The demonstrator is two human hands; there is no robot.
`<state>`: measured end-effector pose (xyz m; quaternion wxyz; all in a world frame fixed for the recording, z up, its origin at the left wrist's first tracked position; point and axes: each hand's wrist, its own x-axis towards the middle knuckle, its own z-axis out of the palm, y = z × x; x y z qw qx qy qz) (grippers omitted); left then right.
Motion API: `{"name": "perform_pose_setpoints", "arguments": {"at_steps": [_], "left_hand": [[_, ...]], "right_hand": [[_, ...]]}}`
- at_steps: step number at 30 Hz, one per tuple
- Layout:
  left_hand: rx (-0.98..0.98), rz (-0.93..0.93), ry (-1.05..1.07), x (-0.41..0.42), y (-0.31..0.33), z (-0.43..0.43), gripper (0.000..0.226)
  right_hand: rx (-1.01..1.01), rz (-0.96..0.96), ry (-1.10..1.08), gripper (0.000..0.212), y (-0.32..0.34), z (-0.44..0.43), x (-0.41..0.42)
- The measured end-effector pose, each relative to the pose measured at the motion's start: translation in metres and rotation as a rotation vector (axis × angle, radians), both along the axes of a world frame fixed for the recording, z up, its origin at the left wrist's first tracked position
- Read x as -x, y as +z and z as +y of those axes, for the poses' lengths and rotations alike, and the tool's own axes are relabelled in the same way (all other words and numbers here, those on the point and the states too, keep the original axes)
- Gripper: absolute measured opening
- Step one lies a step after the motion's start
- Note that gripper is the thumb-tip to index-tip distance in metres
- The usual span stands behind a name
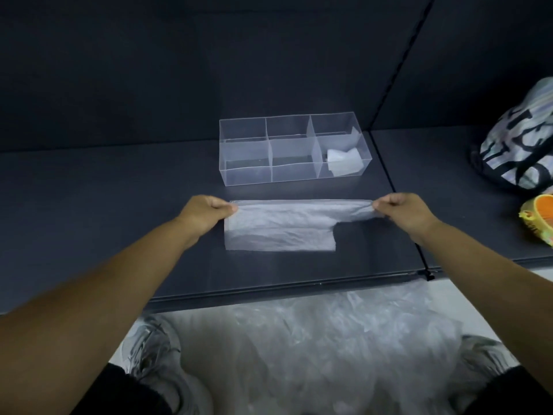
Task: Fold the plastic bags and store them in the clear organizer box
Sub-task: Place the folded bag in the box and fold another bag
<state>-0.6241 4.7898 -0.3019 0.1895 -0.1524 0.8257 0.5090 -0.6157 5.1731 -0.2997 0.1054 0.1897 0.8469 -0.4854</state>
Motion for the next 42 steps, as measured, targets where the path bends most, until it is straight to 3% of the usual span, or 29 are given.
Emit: {"name": "perform_pose_setpoints", "arguments": {"at_steps": [9,12,15,18,21,24,29,32,37,40,42], "left_hand": [[0.235,0.099,0.09,0.029,-0.038,0.012,0.021],[0.593,0.434,0.056,0.018,-0.038,0.02,0.021],[0.645,0.718,-0.214,-0.001,-0.042,0.039,0.026],[0.734,0.624,-0.502,-0.016,-0.052,0.048,0.048],[0.83,0.483,-0.546,-0.027,-0.066,0.042,0.065],[0.916,0.423,-0.588,-0.038,-0.074,0.039,0.069],[0.938,0.405,-0.557,-0.047,-0.079,0.037,0.08],[0.943,0.39,-0.539,-0.048,-0.078,0.037,0.084],[0.94,0.349,-0.552,-0.046,-0.072,0.039,0.086],[0.94,0.405,-0.548,-0.048,-0.062,0.04,0.082],[0.846,0.537,-0.58,-0.053,-0.055,0.046,0.073]], "right_hand": [[-0.28,-0.023,-0.076,0.027,-0.039,-0.004,0.031],[-0.323,-0.025,-0.066,0.024,-0.039,-0.005,0.03],[-0.483,0.039,-0.119,0.027,-0.03,-0.02,0.026],[-0.659,0.274,-0.158,0.026,-0.019,-0.068,0.018],[-0.458,0.442,0.163,0.026,-0.022,-0.146,0.0],[-0.416,0.354,0.471,0.045,-0.043,-0.204,-0.015],[-0.723,0.218,0.621,0.07,-0.082,-0.19,-0.015],[-0.836,0.225,0.596,0.076,-0.088,-0.14,-0.012],[-0.953,0.087,0.301,0.073,-0.073,-0.052,-0.006],[-0.907,0.263,0.193,0.067,-0.052,-0.048,-0.022],[-0.741,0.44,0.288,0.047,-0.043,-0.061,-0.042]]}}
